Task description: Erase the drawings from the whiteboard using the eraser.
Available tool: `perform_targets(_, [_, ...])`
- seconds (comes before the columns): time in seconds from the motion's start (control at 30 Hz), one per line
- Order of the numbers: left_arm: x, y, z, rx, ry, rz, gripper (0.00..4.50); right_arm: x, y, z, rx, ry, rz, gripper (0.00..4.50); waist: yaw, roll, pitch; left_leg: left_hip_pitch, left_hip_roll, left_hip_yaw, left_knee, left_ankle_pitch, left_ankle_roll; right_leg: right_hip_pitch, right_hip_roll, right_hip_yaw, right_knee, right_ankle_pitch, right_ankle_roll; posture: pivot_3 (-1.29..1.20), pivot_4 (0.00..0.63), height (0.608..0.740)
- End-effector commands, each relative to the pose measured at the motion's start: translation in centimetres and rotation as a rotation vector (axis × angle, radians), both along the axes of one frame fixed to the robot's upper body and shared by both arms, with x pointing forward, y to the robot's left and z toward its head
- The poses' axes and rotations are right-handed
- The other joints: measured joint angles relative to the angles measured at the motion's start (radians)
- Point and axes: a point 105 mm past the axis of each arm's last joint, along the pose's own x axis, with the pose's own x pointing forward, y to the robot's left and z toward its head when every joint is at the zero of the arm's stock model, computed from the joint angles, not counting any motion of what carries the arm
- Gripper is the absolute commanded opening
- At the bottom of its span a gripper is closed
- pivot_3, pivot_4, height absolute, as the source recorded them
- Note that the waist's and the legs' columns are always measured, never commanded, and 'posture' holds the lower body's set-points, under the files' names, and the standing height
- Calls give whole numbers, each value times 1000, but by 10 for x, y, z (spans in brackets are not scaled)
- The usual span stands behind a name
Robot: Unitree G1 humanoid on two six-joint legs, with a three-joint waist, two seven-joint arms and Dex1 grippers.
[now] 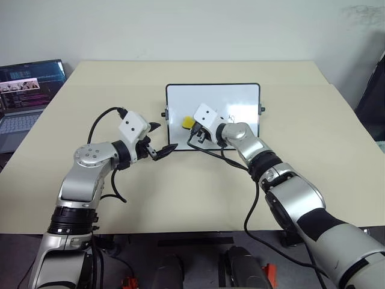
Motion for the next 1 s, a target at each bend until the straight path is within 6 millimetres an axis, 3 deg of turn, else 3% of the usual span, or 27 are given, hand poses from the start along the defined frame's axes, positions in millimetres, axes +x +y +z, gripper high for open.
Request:
perform_targets(0.03, [0, -1, 16, 5, -50, -14, 4500, 7, -21, -17, -14, 33, -108, 1140, 0, 0, 0, 1, 0, 0, 0, 0, 0, 1, 0, 0, 0, 0, 1, 0, 150, 740])
perform_targets(0.37, [1, -2, 17, 11, -53, -17, 4500, 28, -43, 21, 86, -73, -276, 1138, 11, 0, 0, 2, -1, -2, 0, 3, 1, 4, 0, 0, 0, -2, 3, 0, 150, 740])
perform_targets(0.77, [1, -2, 18, 10, -56, -19, 4500, 30, -50, 14, 73, -60, -327, 1138, 12, 0, 0, 2, -1, -3, 0, 3, 1, 4, 1, 0, -1, -2, 3, 0, 150, 740])
perform_targets(1.0, [1, -2, 18, 13, -55, -19, 4500, 32, -54, 22, 97, -86, -346, 1138, 15, 0, 0, 2, -1, -3, 0, 3, 1, 4, 1, 0, -1, -2, 2, 0, 150, 740])
